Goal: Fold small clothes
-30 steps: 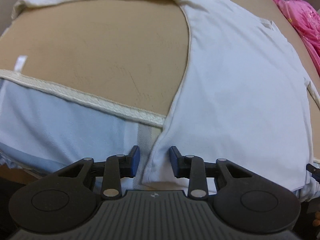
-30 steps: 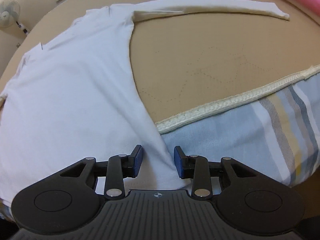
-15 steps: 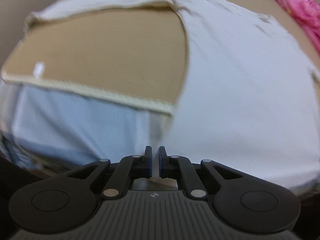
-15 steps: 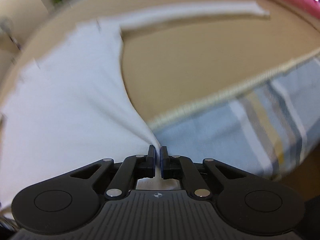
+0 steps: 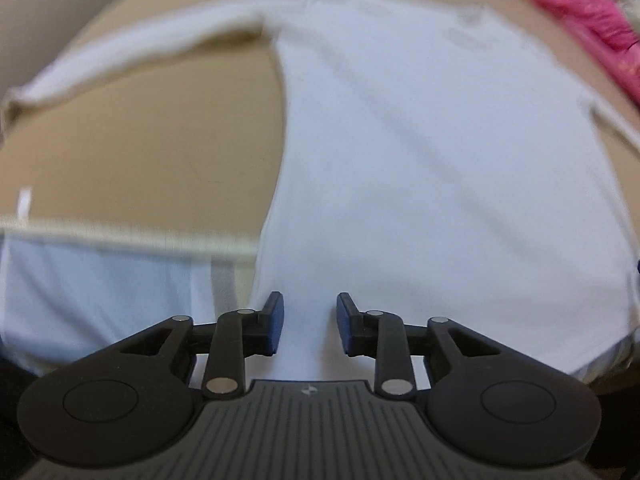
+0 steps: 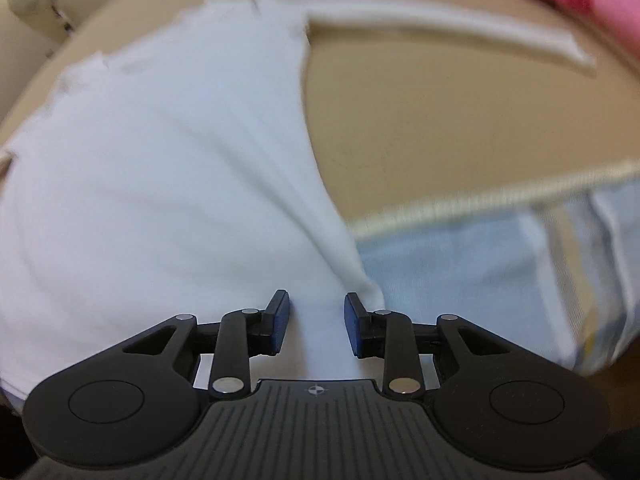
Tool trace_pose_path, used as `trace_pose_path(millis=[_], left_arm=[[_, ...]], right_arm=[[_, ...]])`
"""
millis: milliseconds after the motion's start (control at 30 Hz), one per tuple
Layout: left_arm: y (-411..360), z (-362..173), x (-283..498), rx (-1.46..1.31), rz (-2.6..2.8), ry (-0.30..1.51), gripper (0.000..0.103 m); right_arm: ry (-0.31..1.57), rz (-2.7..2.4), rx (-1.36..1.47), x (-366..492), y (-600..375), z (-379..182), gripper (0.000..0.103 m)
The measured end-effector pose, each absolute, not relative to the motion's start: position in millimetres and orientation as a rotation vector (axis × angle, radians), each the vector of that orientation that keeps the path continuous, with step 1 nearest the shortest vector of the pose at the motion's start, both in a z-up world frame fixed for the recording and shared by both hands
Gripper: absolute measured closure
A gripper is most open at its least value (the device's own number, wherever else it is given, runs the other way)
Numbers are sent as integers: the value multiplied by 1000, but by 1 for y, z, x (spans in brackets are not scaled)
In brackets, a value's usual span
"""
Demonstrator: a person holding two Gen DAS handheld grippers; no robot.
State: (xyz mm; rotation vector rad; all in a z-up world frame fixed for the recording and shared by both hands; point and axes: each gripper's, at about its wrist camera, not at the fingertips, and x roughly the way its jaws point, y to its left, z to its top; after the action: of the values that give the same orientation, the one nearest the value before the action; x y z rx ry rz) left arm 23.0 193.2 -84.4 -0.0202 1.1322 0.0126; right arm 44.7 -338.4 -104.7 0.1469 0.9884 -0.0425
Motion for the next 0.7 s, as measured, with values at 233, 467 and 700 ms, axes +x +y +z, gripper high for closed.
trace_pose_path(millis=[233, 467, 700], left_arm=[[163, -65, 29, 46, -12, 980, 36], [145, -78, 45, 45, -17, 911, 36], [129, -66, 57, 87, -48, 821, 36]], right_arm=[[923, -57, 201, 50, -343, -101, 64], [768, -97, 261, 48, -364, -67, 64], [590, -174, 360, 97, -450, -17, 75]])
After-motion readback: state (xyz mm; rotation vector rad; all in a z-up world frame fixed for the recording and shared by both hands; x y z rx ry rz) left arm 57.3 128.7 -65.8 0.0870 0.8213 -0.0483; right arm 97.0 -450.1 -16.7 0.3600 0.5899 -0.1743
